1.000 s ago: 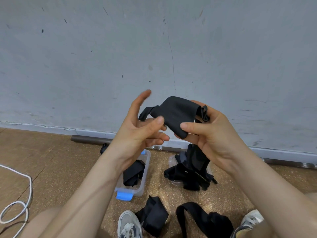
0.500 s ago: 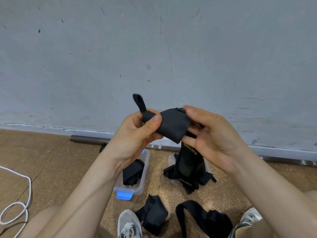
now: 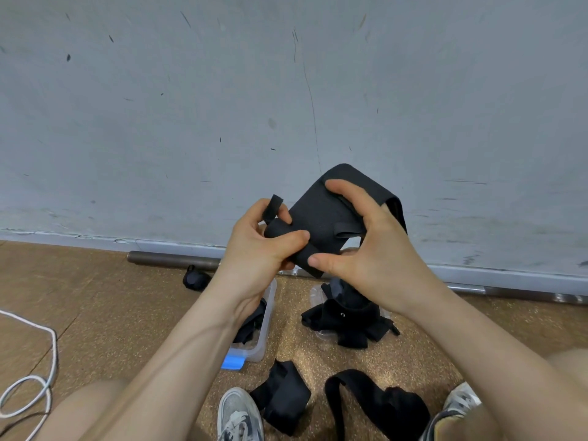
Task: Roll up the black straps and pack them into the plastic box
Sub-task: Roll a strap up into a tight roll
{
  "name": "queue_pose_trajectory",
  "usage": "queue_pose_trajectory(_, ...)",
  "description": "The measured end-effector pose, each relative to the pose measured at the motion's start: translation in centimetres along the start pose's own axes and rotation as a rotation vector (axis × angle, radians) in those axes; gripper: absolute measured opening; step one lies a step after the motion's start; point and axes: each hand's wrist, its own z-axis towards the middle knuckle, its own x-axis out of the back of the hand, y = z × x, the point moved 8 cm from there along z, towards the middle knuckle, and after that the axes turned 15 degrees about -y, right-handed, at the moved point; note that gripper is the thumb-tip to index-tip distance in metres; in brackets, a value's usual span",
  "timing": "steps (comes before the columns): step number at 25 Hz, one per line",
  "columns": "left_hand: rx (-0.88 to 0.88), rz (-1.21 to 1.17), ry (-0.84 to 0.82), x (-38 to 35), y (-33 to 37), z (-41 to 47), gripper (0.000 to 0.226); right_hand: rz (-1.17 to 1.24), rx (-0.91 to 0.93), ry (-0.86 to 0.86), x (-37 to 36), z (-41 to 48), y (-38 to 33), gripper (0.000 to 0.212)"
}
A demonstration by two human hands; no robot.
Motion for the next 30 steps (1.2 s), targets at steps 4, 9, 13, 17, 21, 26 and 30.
queue_pose_trajectory(4, 0.027, -0.019, -0.033, -0.3, -0.5, 0.0, 0.030, 0.031, -0.030, -0.046, 0.0, 0.3, 0.6, 0.091)
queue_pose_trajectory(9, 0.050, -0.382, -0.471, -1.1, -0.7, 0.0, 0.049, 0.837, -0.030, -0.150, 0.1, 1.2, 2.2, 0.077)
queue_pose_trajectory(13, -0.017, -0.426, -0.464, -1.3, -0.9, 0.4, 0.046, 0.996, -0.029, -0.238, -1.1, 1.1, 2.2, 0.075)
queue_pose_trajectory(17, -0.071, -0.377, -0.255, -1.0, -1.0, 0.5, 0.039, 0.673, 0.033, -0.079, -0.2, 1.4, 2.2, 0.074)
queue_pose_trajectory(21, -0.069, -0.336, -0.120, -1.0, -0.7, 0.3, 0.028, 0.421, 0.062, -0.022, 0.5, 1.0, 1.6, 0.068)
queue_pose_trajectory(26, -0.061, -0.324, -0.049, -0.9, -0.5, 0.2, 0.031, 0.612, 0.071, -0.042, 0.2, 0.9, 1.0, 0.026)
queue_pose_trajectory(30, -0.022, -0.377, -0.005, -0.9, -1.0, 0.2, 0.019, 0.522, 0.038, 0.009, 0.4, 1.0, 1.5, 0.034)
